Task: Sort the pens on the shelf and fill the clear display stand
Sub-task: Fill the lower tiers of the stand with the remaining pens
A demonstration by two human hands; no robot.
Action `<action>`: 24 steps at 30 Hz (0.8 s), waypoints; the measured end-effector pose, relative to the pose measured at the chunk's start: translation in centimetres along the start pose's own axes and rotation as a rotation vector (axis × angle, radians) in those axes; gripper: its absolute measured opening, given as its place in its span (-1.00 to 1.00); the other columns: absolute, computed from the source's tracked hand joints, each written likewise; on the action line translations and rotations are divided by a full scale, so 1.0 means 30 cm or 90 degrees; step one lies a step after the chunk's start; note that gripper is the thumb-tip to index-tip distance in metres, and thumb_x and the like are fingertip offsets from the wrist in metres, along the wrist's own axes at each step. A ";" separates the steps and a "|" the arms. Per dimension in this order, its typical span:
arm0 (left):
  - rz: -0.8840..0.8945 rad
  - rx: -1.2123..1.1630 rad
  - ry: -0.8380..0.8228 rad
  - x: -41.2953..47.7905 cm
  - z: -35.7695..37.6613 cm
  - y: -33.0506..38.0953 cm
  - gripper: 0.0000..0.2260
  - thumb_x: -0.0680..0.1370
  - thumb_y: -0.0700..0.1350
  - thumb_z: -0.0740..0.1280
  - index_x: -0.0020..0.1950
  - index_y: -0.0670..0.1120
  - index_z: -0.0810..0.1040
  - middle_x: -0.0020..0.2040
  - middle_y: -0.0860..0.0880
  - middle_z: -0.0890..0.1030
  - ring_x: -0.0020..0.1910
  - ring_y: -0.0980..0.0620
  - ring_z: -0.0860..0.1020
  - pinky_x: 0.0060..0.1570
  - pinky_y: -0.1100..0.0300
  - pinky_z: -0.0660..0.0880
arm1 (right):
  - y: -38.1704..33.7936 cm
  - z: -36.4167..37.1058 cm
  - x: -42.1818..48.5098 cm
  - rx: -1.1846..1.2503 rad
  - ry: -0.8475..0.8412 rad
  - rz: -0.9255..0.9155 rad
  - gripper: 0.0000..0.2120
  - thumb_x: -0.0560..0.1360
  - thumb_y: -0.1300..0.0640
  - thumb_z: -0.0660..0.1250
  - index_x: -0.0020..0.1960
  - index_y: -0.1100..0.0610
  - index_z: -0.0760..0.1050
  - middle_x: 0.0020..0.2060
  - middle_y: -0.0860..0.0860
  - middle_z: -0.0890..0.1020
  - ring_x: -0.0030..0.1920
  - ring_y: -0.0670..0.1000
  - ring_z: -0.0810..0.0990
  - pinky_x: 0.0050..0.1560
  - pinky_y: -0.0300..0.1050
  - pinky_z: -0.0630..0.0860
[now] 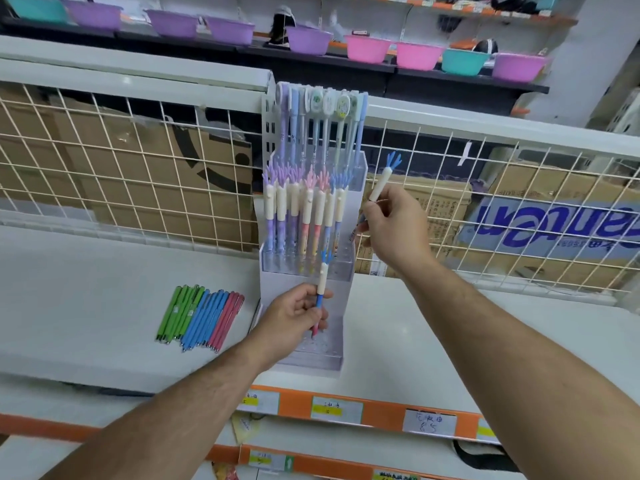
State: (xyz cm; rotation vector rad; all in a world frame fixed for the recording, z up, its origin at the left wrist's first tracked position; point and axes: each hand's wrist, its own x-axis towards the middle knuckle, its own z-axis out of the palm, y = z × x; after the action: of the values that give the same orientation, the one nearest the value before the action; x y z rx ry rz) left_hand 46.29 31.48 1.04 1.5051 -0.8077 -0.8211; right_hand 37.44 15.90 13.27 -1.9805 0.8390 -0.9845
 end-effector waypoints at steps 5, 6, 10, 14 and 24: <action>0.007 -0.014 -0.020 -0.001 -0.011 -0.005 -0.76 0.63 -0.33 0.24 0.14 -0.05 0.61 -0.11 -0.11 0.62 -0.11 0.00 0.66 -0.03 0.12 0.57 | 0.002 0.042 0.011 -0.056 -0.011 0.006 -0.88 0.61 0.18 0.27 -0.08 0.04 0.51 -0.26 0.01 0.68 -0.22 0.06 0.69 -0.13 0.19 0.65; 0.008 -0.016 -0.022 -0.001 -0.013 -0.006 -0.76 0.63 -0.33 0.24 0.14 -0.06 0.61 -0.11 -0.11 0.62 -0.11 0.01 0.66 -0.04 0.13 0.57 | 0.007 0.049 0.013 -0.073 -0.021 0.009 -0.89 0.61 0.18 0.27 -0.08 0.06 0.52 -0.26 0.03 0.68 -0.21 0.08 0.69 -0.13 0.19 0.65; 0.015 -0.018 -0.036 0.003 -0.020 -0.012 -0.77 0.63 -0.33 0.25 0.13 -0.08 0.62 -0.12 -0.12 0.63 -0.12 0.04 0.66 -0.04 0.13 0.56 | 0.031 0.067 0.009 -0.157 -0.070 0.023 -0.89 0.59 0.14 0.32 -0.09 0.12 0.55 -0.23 0.06 0.68 -0.18 0.13 0.69 -0.15 0.20 0.66; 0.015 -0.018 -0.036 0.004 -0.020 -0.013 -0.79 0.62 -0.33 0.26 0.07 -0.08 0.63 -0.11 -0.13 0.64 -0.11 0.03 0.66 -0.05 0.16 0.57 | 0.034 0.069 0.004 -0.192 -0.067 0.013 -0.90 0.60 0.15 0.33 -0.06 0.16 0.55 -0.21 0.09 0.66 -0.14 0.16 0.67 -0.12 0.21 0.64; 0.028 -0.006 -0.033 0.010 -0.020 -0.019 -0.80 0.62 -0.31 0.28 0.00 -0.05 0.63 -0.01 -0.24 0.66 0.01 -0.20 0.64 0.06 -0.04 0.58 | 0.056 0.068 -0.036 -0.211 -0.015 0.021 -0.90 0.54 0.10 0.40 -0.08 0.12 0.55 -0.29 -0.06 0.61 -0.29 -0.04 0.58 -0.30 -0.13 0.52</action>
State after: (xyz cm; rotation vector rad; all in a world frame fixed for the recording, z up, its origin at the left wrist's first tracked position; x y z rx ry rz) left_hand 46.96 31.58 0.49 1.4579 -0.8706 -0.8324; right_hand 38.27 16.60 10.64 -2.2430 1.0735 -0.8428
